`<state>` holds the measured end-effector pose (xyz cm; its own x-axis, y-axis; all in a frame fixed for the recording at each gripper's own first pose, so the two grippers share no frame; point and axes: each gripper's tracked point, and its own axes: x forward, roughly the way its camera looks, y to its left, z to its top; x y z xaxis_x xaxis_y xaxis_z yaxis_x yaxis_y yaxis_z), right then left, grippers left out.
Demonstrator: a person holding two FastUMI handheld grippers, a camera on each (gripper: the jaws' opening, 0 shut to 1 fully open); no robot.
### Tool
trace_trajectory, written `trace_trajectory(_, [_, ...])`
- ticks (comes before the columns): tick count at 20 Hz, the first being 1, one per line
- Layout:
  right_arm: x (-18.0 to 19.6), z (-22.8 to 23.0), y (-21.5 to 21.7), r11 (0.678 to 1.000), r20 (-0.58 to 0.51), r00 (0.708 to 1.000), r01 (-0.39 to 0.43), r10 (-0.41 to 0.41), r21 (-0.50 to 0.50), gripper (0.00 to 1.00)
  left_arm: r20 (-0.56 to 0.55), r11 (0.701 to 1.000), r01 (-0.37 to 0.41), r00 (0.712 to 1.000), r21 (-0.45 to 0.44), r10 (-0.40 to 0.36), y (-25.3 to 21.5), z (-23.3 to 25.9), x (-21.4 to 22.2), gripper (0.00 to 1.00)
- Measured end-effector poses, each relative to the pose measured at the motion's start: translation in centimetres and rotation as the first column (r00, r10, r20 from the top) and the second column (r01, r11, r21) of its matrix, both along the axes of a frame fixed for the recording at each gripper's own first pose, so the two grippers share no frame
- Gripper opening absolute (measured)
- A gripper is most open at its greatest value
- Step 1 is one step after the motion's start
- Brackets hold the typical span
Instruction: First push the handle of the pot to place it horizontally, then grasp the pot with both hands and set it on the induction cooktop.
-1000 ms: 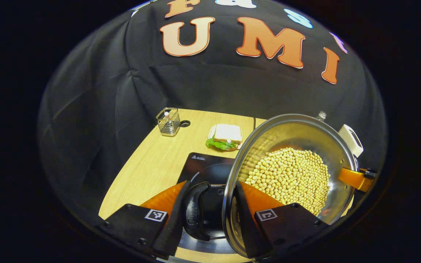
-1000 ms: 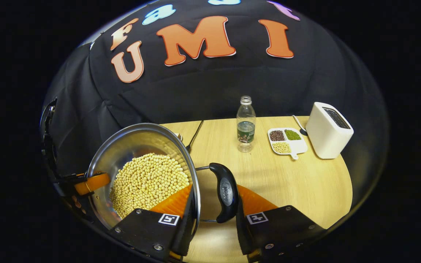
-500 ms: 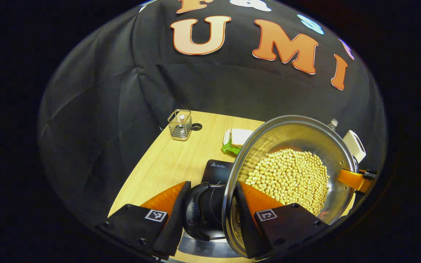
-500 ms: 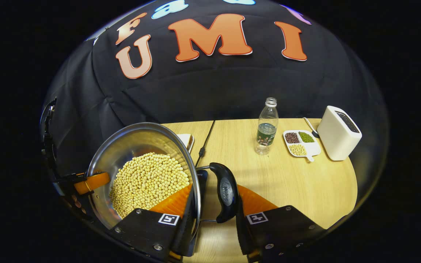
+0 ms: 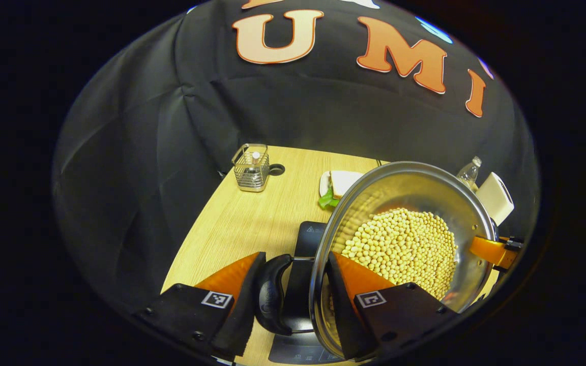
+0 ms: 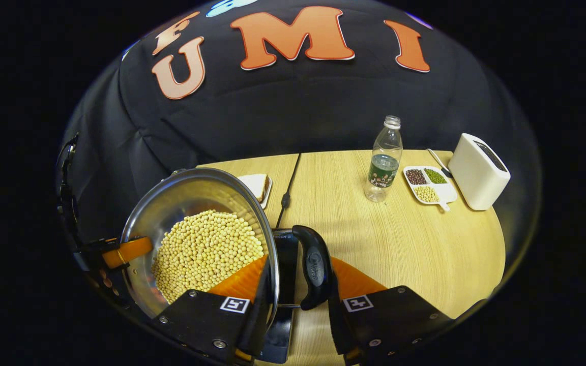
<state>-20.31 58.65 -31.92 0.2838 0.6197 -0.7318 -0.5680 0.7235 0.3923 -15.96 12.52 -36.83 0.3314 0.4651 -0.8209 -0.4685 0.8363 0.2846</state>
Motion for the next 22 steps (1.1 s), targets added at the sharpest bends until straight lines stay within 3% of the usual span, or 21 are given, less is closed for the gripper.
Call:
trace_trajectory(7, [-0.6, -2.9, 0.6, 0.998, -0.051, 0.999, -0.003, 0.0, -0.056, 0.48, -0.069, 0.999, -0.002, 0.998, -0.04, -0.001, 0.3, 0.2, 0.5, 0.74])
trace_trajectory(8, [-0.7, -3.2, 0.5, 0.998, -0.055, 0.998, -0.003, 0.0, -0.06, 0.53, -0.075, 0.999, 0.001, 0.997, -0.041, -0.004, 0.4, 0.2, 0.7, 0.74])
trace_trajectory(22, [-1.6, -6.0, 1.3, 0.994, -0.101, 0.995, -0.02, 0.009, -0.104, 0.53, -0.124, 0.997, -0.017, 0.992, -0.075, 0.007, 0.7, 0.5, 1.2, 0.75])
